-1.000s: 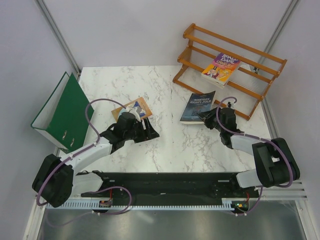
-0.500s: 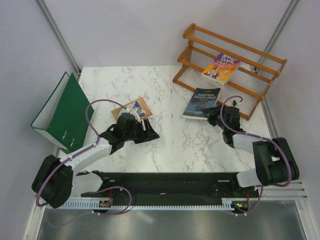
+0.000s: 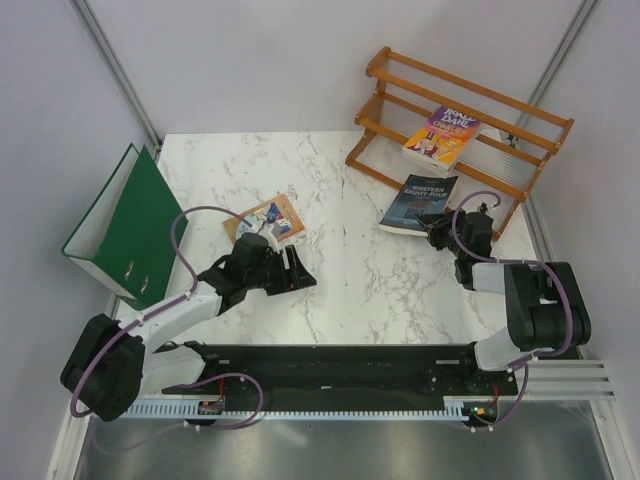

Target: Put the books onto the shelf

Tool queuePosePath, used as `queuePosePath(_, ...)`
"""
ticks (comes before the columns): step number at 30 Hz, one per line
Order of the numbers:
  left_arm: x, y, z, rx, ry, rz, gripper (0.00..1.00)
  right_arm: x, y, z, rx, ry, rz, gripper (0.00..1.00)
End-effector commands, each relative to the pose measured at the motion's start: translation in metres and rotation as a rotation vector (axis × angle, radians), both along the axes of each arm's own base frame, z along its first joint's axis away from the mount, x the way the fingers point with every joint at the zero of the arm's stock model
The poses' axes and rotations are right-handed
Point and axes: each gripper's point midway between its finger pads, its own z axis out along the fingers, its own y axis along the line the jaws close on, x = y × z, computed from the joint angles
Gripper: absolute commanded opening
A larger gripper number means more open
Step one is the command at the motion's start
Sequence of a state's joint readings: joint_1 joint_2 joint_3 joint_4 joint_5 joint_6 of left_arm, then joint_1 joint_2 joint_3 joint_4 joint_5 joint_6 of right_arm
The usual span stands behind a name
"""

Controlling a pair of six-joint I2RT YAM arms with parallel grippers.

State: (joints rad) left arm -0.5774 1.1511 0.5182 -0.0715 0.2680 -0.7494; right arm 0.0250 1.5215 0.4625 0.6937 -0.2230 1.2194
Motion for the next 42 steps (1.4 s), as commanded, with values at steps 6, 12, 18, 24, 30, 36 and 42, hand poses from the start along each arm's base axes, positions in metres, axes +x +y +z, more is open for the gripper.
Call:
queuePosePath(6, 0.001, -0.003, 0.008, -0.034, -0.052, -0.034, 0.72, 0.03, -0.013, 0.03, 0.022, -0.088, -0.002, 0.38)
queuePosePath(12, -0.005, -0.003, 0.003, -0.042, -0.041, -0.037, 0.72, 0.037, -0.02, 0.025, 0.01, -0.055, -0.01, 0.45)
queuePosePath(18, -0.009, -0.001, -0.001, -0.041, -0.028, -0.035, 0.72, 0.028, -0.015, 0.012, 0.022, -0.013, 0.022, 0.48)
queuePosePath(24, -0.01, 0.001, -0.003, -0.038, -0.027, -0.035, 0.72, 0.01, -0.011, 0.0, 0.042, 0.021, 0.039, 0.49)
queuePosePath(30, -0.012, 0.001, -0.004, -0.039, -0.025, -0.033, 0.72, -0.005, -0.009, -0.006, 0.047, 0.05, 0.049, 0.48)
queuePosePath(36, -0.014, 0.003, -0.006, -0.038, -0.019, -0.031, 0.71, -0.006, -0.015, 0.005, 0.005, 0.0, 0.017, 0.09)
queuePosePath(42, -0.015, 0.004, -0.006, -0.041, -0.02, -0.029, 0.71, 0.007, -0.015, 0.015, 0.017, -0.046, 0.017, 0.0)
